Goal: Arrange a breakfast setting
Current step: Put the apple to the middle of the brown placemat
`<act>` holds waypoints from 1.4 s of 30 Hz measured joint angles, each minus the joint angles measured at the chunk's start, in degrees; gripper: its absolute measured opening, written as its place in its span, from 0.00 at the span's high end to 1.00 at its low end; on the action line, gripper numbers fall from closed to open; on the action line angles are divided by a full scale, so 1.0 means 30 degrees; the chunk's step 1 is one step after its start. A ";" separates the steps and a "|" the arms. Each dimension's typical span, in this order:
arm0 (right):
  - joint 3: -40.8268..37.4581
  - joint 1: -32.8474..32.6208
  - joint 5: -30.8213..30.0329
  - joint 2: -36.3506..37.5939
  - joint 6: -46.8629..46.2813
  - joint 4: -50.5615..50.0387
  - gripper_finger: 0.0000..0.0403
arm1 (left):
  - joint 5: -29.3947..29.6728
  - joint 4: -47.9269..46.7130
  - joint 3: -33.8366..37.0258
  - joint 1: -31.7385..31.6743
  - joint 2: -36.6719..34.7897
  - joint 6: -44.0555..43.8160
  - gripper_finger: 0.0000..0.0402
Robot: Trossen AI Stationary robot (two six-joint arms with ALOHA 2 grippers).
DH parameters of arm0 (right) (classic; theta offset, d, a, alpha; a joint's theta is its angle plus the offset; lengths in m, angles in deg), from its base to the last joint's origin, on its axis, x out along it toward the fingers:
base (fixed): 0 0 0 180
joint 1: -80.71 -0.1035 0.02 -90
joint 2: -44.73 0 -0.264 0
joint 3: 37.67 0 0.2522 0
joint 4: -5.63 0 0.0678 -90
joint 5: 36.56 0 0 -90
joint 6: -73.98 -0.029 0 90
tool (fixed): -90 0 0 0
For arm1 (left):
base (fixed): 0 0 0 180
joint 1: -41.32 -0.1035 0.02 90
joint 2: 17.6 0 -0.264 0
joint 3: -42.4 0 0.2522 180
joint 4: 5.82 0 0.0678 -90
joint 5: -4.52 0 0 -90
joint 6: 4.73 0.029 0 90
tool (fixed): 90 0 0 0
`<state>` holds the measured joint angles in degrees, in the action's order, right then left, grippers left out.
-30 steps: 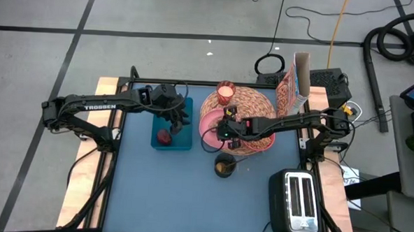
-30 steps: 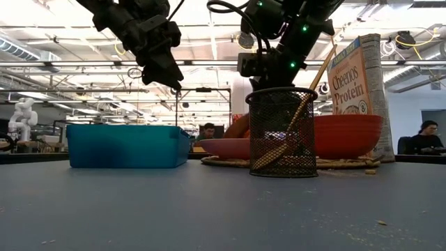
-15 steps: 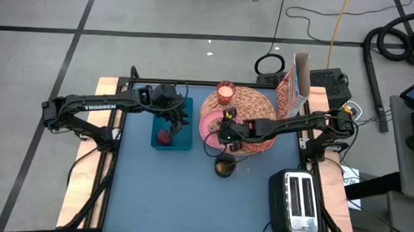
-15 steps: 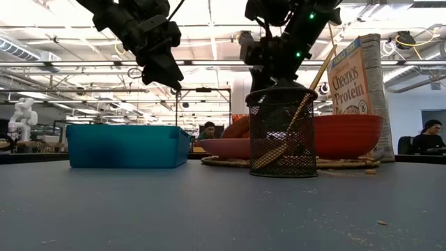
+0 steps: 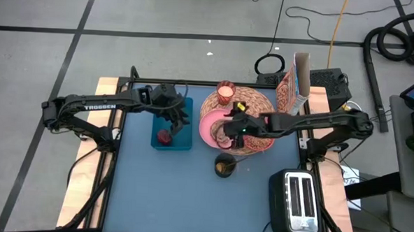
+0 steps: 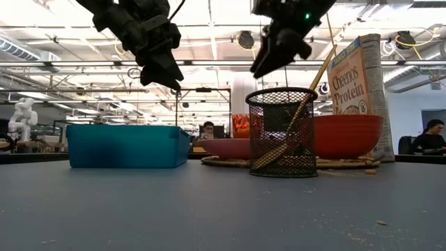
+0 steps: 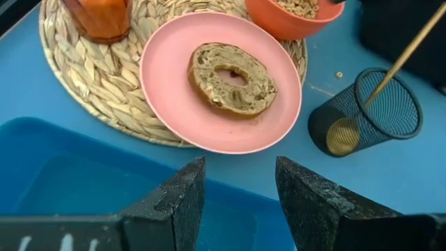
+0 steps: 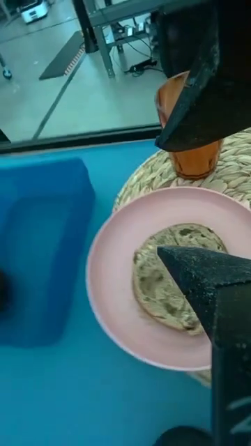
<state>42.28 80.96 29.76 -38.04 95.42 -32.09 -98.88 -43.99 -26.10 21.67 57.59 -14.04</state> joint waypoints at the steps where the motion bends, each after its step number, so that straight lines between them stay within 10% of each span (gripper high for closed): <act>1: 0.0000 0.0000 0.0015 0.0229 -0.0335 0.0032 0.45 | -0.0003 -0.0048 0.0000 -0.0040 0.0000 -0.0177 0.55; 27: 0.0000 0.0007 0.0102 0.1874 -0.2363 0.1275 0.45 | -0.0004 -0.8515 -0.0007 -0.0318 -0.1056 -0.1995 0.54; 42: 0.0000 0.0007 0.0102 0.1874 -0.2369 0.1275 0.45 | -0.0004 -0.8508 -0.0007 -0.0318 -0.1056 -0.2270 0.16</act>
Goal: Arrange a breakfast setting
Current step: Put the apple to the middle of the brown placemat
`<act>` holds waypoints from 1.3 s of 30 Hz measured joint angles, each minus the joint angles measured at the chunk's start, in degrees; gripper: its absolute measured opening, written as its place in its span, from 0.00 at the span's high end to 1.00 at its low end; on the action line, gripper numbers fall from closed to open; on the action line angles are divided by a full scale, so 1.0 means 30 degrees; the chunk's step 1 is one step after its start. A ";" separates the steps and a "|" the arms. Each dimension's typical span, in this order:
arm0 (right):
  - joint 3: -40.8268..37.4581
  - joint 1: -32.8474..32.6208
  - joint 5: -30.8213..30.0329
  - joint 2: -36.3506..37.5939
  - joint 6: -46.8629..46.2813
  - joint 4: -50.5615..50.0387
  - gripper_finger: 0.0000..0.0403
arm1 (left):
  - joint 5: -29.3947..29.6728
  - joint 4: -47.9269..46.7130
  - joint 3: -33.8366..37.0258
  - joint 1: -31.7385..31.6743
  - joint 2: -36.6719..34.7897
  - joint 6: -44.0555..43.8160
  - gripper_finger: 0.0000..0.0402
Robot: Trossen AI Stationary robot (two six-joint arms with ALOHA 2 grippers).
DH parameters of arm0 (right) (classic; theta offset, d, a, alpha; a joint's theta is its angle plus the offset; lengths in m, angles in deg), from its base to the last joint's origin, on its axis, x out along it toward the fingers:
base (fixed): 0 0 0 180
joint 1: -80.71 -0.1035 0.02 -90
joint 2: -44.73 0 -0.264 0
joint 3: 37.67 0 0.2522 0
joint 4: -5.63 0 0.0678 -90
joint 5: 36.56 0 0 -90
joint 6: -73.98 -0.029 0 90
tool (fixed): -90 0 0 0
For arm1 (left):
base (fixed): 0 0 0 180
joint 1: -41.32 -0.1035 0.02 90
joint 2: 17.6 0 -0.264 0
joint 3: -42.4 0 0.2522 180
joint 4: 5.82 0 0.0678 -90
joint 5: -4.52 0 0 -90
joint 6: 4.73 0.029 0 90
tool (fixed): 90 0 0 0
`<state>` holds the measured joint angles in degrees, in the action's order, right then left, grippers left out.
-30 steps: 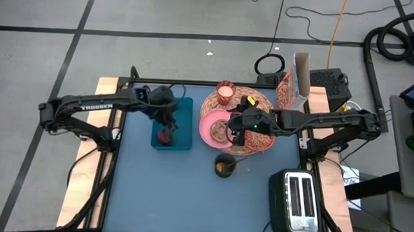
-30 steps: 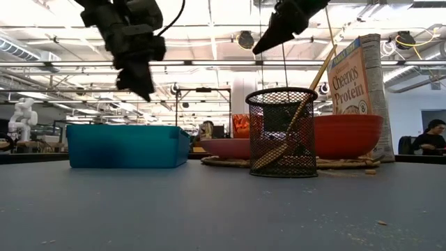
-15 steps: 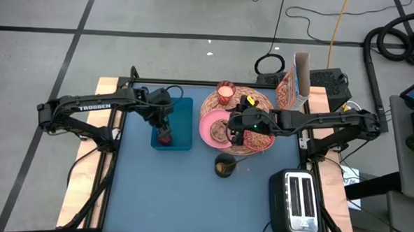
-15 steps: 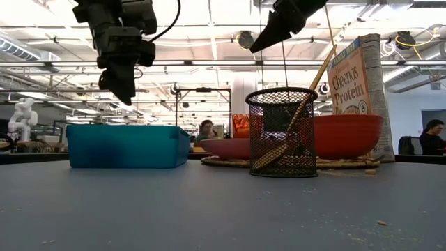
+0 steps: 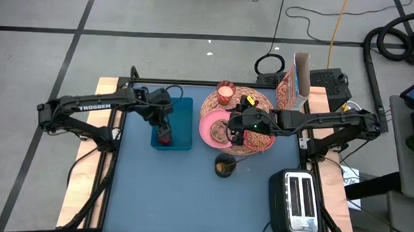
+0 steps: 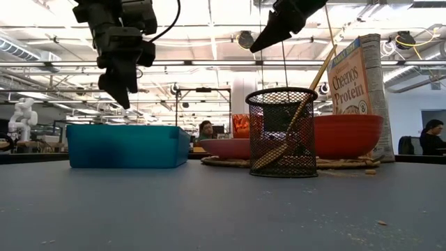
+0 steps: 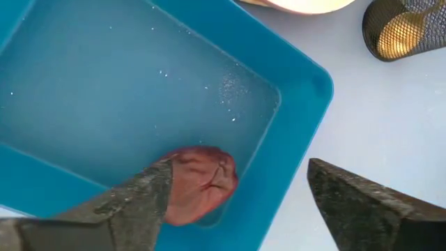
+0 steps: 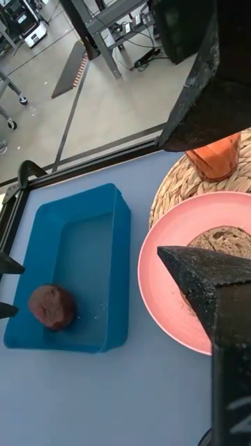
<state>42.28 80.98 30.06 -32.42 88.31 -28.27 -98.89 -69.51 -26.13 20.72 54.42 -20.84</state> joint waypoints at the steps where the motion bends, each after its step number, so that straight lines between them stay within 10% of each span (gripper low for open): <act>1: 0.0000 0.0000 0.0000 0.0000 -0.0006 0.0005 0.45 | 0.0003 0.0000 0.0000 0.0000 0.0000 -0.0170 0.14; 39: 0.0000 0.0000 0.2409 0.0000 -0.0052 0.0058 0.45 | 0.3674 -0.1982 0.0022 0.1731 0.1393 -0.3203 0.10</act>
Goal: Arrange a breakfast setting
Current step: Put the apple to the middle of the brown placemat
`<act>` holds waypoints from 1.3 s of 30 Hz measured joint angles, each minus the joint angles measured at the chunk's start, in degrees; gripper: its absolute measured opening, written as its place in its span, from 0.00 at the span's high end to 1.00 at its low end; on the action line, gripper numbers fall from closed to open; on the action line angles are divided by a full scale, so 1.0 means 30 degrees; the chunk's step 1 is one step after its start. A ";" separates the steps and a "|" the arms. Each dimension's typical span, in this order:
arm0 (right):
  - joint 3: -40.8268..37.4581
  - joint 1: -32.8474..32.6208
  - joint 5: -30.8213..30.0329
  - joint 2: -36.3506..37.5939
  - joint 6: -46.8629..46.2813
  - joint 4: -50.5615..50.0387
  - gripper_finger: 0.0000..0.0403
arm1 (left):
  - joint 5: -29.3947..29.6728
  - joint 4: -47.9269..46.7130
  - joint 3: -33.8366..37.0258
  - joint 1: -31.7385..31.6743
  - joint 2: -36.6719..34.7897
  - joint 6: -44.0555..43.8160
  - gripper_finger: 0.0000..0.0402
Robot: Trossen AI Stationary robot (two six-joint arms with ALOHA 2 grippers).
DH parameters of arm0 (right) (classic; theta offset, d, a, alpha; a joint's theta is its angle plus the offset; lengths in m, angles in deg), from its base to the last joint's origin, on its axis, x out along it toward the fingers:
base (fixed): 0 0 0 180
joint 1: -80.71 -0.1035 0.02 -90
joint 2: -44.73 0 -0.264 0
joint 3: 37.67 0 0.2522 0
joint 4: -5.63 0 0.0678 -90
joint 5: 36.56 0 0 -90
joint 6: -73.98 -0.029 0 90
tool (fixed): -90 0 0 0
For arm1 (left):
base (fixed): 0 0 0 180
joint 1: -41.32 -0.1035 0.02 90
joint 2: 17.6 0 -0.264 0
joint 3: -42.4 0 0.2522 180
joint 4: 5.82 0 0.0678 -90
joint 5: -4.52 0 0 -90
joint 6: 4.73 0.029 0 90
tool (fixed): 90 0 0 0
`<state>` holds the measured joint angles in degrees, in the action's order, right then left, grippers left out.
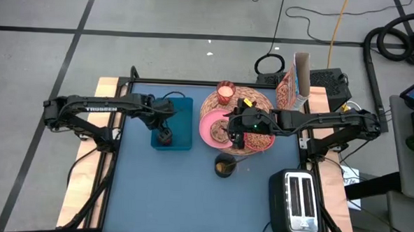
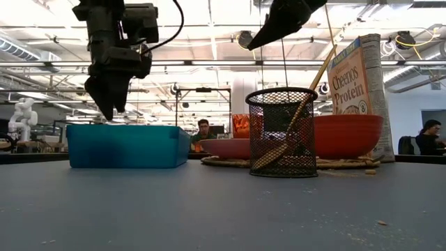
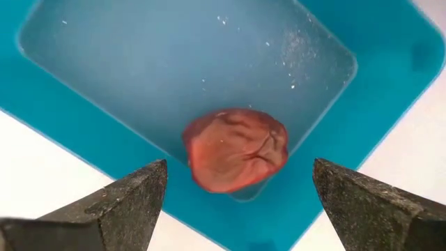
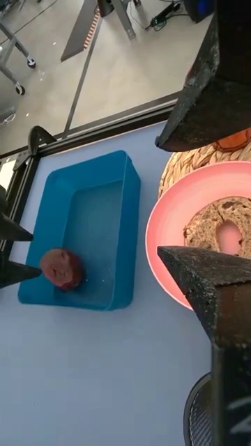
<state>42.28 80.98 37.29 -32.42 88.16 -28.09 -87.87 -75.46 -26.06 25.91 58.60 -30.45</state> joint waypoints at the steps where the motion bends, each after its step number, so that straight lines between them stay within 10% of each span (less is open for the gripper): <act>1: 0.0000 0.0000 0.0002 0.0000 0.0000 0.0005 0.45 | -0.0002 0.0011 0.0000 0.0084 0.0182 -0.0008 0.10; 39: 0.0000 0.0000 -0.0004 0.0000 0.0000 -0.0001 0.45 | -0.0171 0.0847 -0.0022 0.0214 0.4239 0.0843 0.10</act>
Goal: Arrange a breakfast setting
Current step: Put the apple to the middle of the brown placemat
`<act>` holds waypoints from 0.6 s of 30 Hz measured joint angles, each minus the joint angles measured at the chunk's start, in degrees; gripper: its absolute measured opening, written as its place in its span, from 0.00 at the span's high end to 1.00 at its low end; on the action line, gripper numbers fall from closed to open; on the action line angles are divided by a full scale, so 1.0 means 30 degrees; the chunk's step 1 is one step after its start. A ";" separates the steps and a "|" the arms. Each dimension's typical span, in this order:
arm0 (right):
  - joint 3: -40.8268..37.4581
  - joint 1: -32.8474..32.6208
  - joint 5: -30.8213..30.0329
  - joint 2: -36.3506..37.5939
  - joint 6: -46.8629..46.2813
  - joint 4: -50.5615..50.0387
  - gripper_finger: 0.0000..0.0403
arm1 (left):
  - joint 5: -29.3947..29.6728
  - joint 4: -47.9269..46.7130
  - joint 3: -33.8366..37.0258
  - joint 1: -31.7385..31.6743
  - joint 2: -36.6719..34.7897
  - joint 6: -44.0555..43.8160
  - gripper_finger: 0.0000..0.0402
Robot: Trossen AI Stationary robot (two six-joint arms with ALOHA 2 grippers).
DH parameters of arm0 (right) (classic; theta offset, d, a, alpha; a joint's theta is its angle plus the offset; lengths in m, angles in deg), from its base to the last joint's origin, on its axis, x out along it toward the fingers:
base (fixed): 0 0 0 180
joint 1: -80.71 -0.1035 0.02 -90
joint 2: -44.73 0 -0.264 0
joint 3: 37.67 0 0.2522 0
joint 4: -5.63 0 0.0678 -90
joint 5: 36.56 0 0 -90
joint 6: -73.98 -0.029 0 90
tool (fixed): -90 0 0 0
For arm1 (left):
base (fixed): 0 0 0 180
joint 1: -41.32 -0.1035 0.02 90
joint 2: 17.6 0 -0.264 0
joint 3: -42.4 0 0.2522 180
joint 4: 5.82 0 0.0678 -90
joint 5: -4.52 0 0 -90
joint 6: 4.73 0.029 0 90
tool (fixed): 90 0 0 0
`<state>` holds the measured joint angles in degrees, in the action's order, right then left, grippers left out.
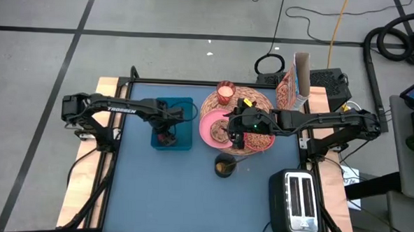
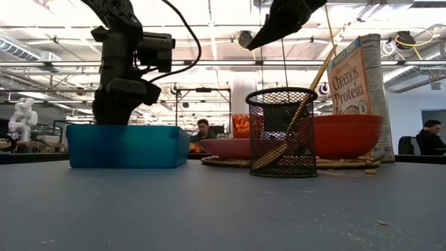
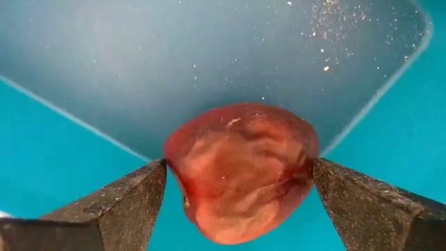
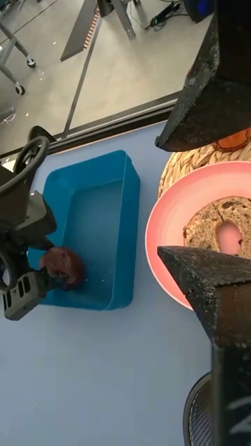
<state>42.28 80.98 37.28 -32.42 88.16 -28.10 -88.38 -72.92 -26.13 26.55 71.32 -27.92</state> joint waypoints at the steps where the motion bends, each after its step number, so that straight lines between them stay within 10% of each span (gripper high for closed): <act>1: 0.0000 0.0000 0.0003 0.0000 0.0000 -0.0007 0.45 | 0.0001 0.0005 0.0000 0.0004 0.0007 -0.0005 0.10; 18: 0.0000 0.0000 0.0004 0.0000 0.0000 -0.0003 0.45 | 0.0023 -0.0002 0.0000 0.0000 -0.0009 -0.0083 0.30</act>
<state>42.28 80.98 37.29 -32.42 88.16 -28.11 -88.31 -72.92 -26.13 26.55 71.29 -28.17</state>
